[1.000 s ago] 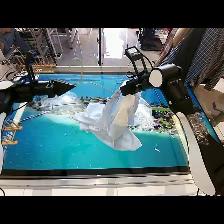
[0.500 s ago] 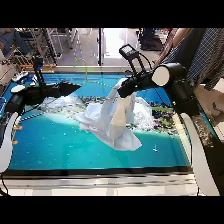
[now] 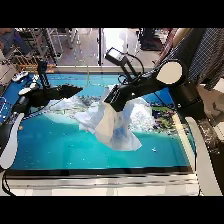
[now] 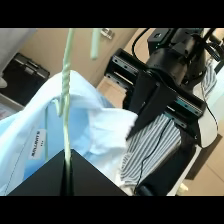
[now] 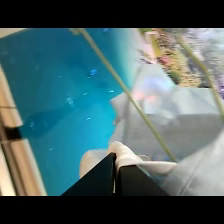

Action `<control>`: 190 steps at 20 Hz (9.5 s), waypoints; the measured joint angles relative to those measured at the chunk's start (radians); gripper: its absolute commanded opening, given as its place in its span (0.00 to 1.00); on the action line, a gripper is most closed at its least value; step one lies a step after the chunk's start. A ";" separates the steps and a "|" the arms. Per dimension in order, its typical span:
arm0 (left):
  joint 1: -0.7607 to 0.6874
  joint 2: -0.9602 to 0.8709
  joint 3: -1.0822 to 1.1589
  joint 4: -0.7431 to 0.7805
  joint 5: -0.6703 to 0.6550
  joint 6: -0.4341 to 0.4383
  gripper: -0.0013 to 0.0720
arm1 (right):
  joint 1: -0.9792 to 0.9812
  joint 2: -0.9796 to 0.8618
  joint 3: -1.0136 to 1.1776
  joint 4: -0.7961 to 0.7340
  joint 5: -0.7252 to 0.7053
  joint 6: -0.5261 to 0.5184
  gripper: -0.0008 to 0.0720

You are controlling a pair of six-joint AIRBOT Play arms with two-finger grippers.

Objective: Fold the clothes and pants, and hang the long-sleeved shirts on hangers.

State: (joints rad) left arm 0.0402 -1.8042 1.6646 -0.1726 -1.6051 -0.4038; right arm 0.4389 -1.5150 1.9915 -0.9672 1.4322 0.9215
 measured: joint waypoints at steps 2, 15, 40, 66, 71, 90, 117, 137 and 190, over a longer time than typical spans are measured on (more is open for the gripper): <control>-0.012 -0.001 0.000 -0.016 -0.003 0.000 0.03 | 0.023 0.001 0.000 0.021 0.037 -0.011 0.03; -0.022 -0.008 0.000 -0.143 0.021 0.026 0.03 | 0.060 0.033 0.000 -0.109 0.091 0.117 0.66; -0.006 -0.008 0.000 -0.146 0.076 0.053 0.03 | 0.060 -0.005 -0.286 -0.841 -0.436 1.102 0.03; -0.032 -0.008 0.000 -0.082 0.060 0.011 0.03 | 0.016 -0.047 -0.132 -0.902 -0.340 0.937 0.03; -0.033 -0.008 0.000 -0.076 0.060 0.009 0.03 | 0.018 -0.046 -0.132 -0.894 -0.344 0.910 0.03; -0.024 -0.008 0.001 0.017 -0.029 0.032 0.03 | 0.174 0.060 -0.064 -0.620 -0.256 0.044 0.03; 0.076 0.005 0.003 -0.007 0.032 0.207 0.03 | 0.040 0.028 -0.062 -0.729 -0.192 0.465 0.03; -0.031 -0.004 0.003 0.049 0.212 0.327 0.03 | 0.043 0.016 -0.028 -0.558 -0.200 0.285 0.03; -0.051 -0.093 0.002 -0.441 -0.033 0.452 0.03 | -0.307 0.179 -0.343 -0.198 -0.089 0.253 0.86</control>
State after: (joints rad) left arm -0.0109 -1.8969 1.6665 -0.6140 -1.6379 0.0483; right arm 0.1322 -1.3357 1.6489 -1.1656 1.3430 1.1740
